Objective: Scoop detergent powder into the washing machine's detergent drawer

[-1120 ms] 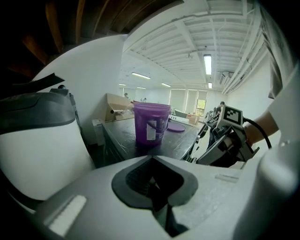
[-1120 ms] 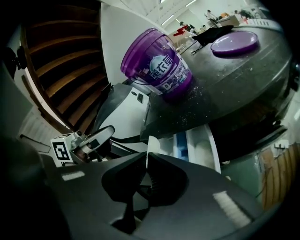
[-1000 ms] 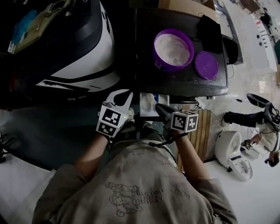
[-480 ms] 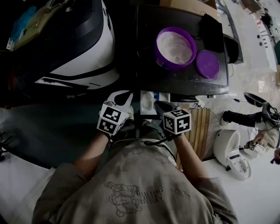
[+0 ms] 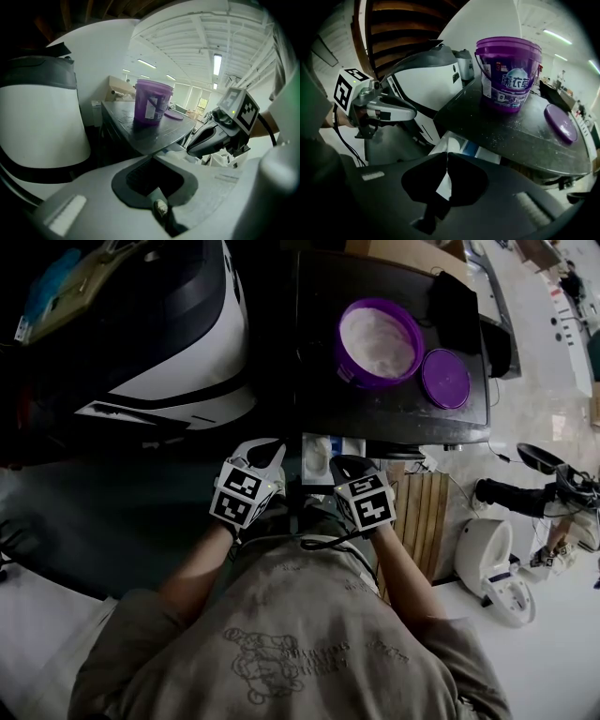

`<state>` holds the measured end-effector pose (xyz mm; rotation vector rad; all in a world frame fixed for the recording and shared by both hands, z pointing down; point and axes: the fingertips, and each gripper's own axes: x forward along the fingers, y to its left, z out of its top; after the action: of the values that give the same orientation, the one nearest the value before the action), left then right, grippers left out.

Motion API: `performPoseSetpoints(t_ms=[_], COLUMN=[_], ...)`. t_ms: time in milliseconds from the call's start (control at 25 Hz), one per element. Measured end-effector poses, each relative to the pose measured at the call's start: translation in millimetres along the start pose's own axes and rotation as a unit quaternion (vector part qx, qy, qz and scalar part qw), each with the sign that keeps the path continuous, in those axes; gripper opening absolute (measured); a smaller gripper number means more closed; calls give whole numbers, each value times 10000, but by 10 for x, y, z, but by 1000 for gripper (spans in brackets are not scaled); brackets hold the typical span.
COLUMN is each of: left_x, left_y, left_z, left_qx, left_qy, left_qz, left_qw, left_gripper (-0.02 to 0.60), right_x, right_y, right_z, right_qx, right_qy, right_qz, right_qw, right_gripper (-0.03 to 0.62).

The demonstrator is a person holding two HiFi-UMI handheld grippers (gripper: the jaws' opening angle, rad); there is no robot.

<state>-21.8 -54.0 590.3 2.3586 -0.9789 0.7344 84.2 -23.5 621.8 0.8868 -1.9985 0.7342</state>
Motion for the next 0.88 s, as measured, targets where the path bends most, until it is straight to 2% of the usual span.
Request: performPoseSetpoints(t_ms=[360, 880], left_x=[12, -30], left_y=[-40, 13], left_z=[-111, -202], left_qx=[-160, -218], left_qy=[139, 239], left_qz=[-128, -245], left_qw=[9997, 9992], left_gripper=[0, 0], right_x=[36, 124], right_y=[60, 123], right_z=[19, 96], right_qx=[-1015, -2284], right_qy=[288, 837], right_qz=[-244, -848], right_qw=[9941, 9662], right_gripper=[35, 35])
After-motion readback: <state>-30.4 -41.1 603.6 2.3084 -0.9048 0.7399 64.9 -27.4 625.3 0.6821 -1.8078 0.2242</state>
